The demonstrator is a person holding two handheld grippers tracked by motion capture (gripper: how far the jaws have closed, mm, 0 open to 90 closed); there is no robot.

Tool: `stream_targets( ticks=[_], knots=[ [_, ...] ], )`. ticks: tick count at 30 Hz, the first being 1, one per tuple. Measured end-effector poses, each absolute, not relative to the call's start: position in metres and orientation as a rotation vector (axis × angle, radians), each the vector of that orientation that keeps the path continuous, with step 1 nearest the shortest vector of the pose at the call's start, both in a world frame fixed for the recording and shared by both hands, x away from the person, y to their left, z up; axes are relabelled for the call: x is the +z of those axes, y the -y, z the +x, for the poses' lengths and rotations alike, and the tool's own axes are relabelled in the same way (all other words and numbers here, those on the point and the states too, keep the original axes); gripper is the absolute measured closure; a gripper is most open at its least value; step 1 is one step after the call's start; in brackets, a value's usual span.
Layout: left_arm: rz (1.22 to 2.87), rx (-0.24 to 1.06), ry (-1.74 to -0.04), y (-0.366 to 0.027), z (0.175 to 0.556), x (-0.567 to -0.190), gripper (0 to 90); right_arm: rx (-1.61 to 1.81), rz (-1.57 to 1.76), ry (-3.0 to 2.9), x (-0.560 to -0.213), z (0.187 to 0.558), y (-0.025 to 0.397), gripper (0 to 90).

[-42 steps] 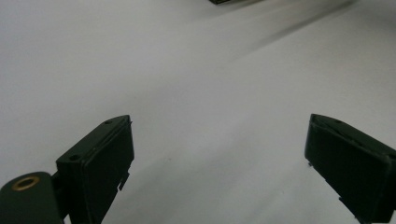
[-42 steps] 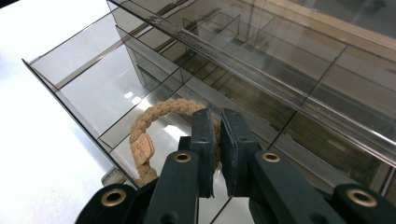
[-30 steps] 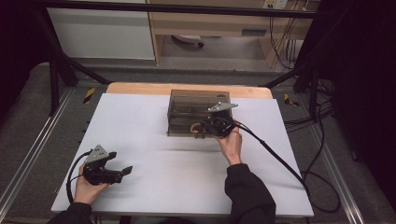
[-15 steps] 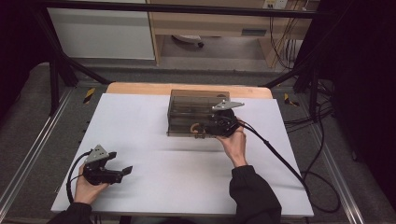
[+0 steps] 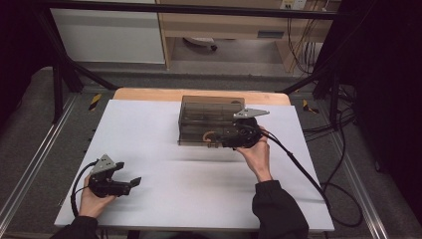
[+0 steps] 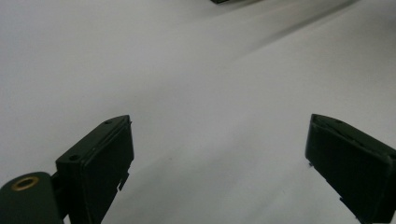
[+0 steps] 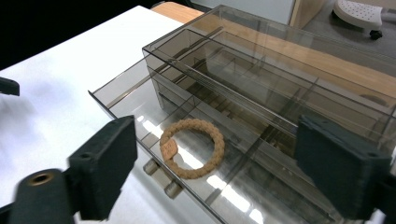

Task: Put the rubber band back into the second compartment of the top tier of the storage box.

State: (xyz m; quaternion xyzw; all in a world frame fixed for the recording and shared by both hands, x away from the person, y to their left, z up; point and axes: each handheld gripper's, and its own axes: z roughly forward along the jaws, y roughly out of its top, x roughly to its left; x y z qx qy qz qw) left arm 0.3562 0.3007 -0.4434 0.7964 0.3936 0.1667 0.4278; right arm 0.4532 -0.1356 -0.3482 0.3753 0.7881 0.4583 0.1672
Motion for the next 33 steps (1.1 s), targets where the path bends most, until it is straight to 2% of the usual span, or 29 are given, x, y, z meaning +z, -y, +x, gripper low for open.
stream_targets(
  ticks=[4,11,33],
  knots=[
    [1.991,0.416,-0.984,-0.301,0.356,-0.444,7.2,1.319,1.081,-2.232,-0.348,0.450,0.143,6.7],
    [1.993,0.417,-0.984,-0.301,0.357,-0.444,7.1,1.325,1.096,-2.225,-0.349,0.444,0.155,2.8],
    [1.996,0.416,-0.982,-0.300,0.356,-0.444,7.0,1.360,1.137,-2.187,-0.367,0.420,0.194,0.6]
  ],
)
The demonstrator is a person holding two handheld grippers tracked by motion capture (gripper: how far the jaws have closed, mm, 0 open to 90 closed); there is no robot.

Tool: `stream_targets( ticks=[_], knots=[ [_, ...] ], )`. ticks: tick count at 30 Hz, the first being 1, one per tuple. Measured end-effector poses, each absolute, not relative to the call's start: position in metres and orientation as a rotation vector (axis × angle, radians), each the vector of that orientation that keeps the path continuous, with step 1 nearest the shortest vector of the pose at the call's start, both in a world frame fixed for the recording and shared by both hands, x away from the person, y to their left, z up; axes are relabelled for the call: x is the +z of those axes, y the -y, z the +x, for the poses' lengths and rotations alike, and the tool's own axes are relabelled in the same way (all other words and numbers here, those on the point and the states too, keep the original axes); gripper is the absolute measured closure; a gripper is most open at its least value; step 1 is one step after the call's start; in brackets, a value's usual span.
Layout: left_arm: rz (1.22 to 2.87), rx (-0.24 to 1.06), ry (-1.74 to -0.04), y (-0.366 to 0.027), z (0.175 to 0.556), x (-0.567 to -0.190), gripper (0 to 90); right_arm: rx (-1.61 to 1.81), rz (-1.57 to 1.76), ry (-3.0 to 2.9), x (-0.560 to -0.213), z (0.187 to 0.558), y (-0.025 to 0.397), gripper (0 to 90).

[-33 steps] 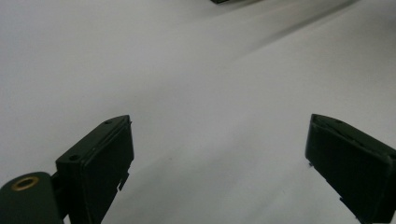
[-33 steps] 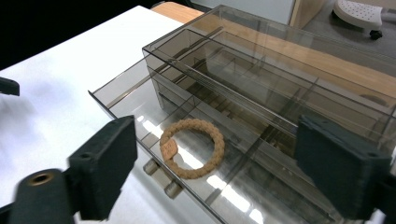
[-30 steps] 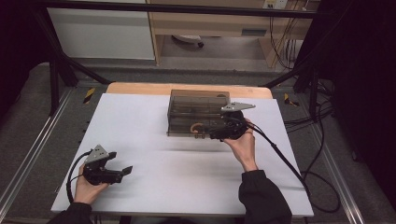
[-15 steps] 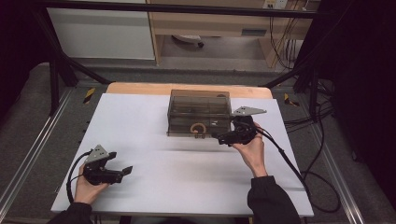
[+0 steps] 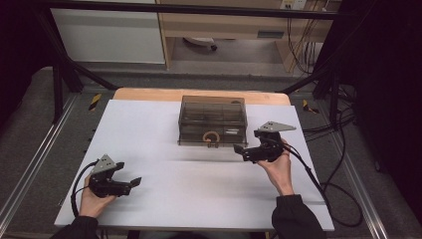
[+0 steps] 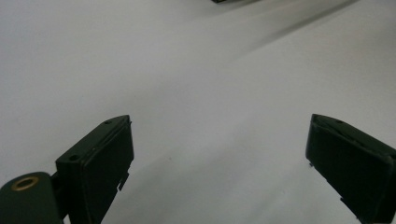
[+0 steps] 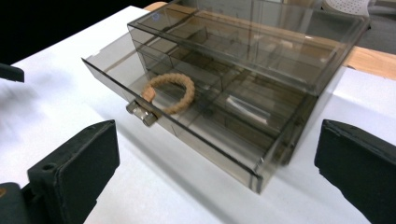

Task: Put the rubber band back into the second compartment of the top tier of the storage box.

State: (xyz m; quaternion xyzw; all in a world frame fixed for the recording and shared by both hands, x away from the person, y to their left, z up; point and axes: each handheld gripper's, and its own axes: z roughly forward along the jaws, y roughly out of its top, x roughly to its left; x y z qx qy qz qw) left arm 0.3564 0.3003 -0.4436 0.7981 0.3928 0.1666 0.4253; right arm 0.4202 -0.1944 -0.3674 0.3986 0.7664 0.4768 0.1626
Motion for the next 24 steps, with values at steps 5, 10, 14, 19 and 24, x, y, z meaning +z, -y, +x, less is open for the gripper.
stream_targets(
  ticks=[5,10,14,19,24],
  knots=[
    [1.993,0.416,-0.984,-0.300,0.356,-0.444,7.0,1.365,1.144,-2.190,-0.376,0.415,0.203,0.5],
    [1.996,0.417,-0.982,-0.300,0.356,-0.444,7.0,1.360,1.139,-2.198,-0.384,0.410,0.210,0.5],
    [1.993,0.417,-0.983,-0.300,0.356,-0.444,7.0,1.357,1.147,-2.200,-0.388,0.405,0.215,0.5],
    [1.996,0.416,-0.980,-0.300,0.356,-0.444,7.0,1.346,1.149,-2.216,-0.397,0.400,0.220,0.4],
    [1.996,0.416,-0.980,-0.300,0.356,-0.444,7.0,1.338,1.149,-2.227,-0.405,0.396,0.223,0.5]
  ],
)
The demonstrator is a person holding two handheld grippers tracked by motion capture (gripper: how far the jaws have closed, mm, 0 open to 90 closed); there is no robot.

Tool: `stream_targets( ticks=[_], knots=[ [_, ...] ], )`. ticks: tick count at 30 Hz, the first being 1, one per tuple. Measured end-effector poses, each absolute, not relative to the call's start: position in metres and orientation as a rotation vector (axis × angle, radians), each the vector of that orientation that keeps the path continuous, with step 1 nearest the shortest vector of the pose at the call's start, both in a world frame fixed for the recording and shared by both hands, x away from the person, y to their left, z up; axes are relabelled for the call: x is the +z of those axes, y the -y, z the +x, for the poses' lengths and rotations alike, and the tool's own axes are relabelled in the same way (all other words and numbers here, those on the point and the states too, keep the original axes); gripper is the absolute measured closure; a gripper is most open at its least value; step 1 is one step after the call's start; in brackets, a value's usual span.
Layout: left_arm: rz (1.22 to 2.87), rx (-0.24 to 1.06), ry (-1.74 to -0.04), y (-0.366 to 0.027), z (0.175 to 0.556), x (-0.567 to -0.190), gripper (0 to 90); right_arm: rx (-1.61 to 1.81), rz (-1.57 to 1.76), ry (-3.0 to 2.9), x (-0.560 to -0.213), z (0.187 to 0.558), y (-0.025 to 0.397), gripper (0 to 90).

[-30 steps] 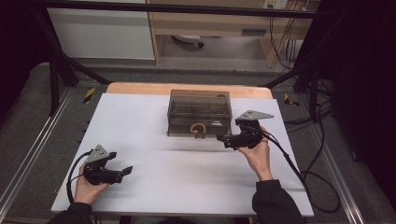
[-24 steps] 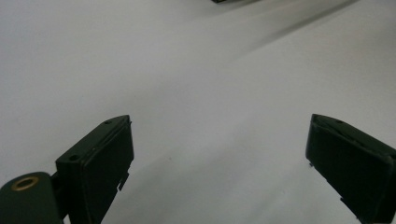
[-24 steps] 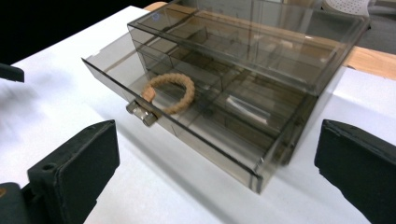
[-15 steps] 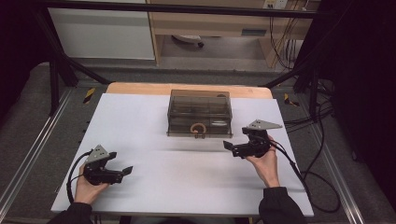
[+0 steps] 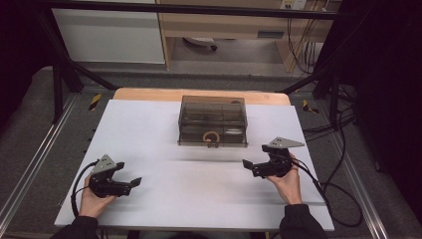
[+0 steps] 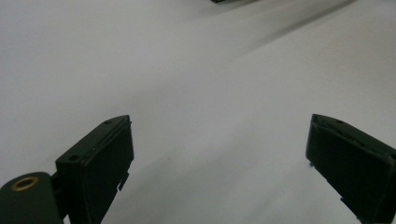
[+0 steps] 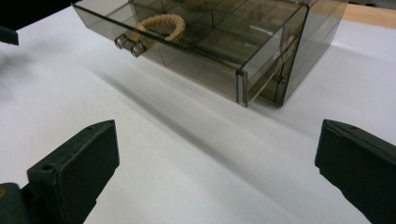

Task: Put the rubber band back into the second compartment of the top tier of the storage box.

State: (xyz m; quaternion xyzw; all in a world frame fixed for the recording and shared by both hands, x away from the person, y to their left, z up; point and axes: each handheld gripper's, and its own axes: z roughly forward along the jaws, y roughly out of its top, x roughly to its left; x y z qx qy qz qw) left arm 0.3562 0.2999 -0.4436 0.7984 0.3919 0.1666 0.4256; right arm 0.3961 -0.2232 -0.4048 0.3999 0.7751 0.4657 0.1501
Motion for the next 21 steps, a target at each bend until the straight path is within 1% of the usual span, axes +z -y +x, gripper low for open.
stream_targets(
  ticks=[21],
  knots=[
    [2.003,0.410,-0.968,-0.298,0.356,-0.444,7.1,1.326,1.193,-2.259,-0.439,0.375,0.248,0.4]
  ],
)
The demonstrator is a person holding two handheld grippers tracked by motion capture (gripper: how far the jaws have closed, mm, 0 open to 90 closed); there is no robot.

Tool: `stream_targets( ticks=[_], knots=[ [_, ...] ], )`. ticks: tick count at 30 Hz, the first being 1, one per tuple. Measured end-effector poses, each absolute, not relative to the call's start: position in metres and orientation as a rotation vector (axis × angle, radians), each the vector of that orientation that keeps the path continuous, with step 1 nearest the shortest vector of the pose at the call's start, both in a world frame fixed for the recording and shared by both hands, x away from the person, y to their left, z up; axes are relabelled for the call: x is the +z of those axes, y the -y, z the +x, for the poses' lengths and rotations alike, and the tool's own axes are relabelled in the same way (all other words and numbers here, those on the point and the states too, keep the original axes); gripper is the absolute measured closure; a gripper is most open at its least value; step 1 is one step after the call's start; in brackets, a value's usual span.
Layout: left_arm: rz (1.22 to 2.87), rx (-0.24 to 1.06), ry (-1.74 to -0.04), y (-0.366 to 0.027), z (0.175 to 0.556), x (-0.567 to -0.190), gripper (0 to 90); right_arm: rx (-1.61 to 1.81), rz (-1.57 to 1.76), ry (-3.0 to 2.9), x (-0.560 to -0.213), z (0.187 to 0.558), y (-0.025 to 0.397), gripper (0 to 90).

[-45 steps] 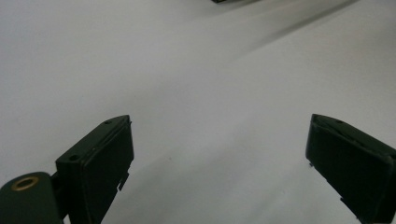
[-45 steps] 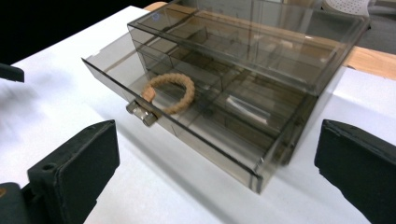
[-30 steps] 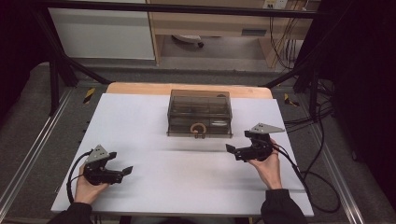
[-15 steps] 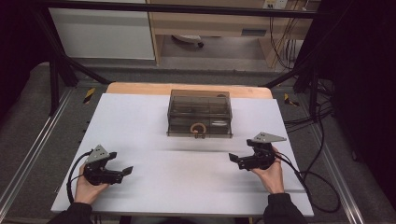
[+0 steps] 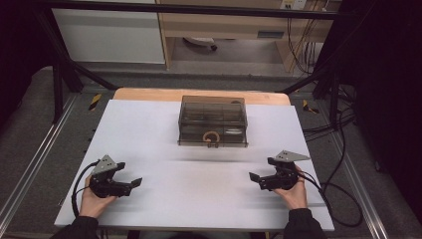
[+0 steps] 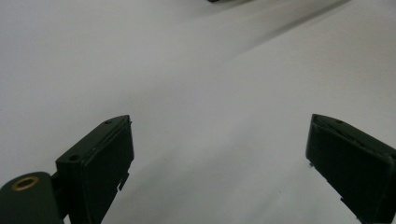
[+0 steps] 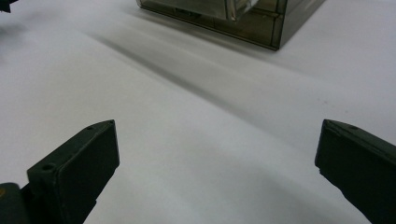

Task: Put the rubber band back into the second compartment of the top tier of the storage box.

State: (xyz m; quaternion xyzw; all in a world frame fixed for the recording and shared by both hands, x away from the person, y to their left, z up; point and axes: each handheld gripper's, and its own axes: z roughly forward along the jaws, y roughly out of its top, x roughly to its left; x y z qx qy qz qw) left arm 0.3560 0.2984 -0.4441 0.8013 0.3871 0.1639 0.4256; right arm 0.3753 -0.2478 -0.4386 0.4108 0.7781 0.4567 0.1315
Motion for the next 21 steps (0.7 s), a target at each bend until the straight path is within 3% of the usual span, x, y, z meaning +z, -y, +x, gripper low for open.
stream_targets(
  ticks=[21],
  knots=[
    [2.002,0.406,-0.961,-0.298,0.355,-0.444,7.1,1.321,1.224,-2.252,-0.451,0.365,0.269,0.5]
  ],
)
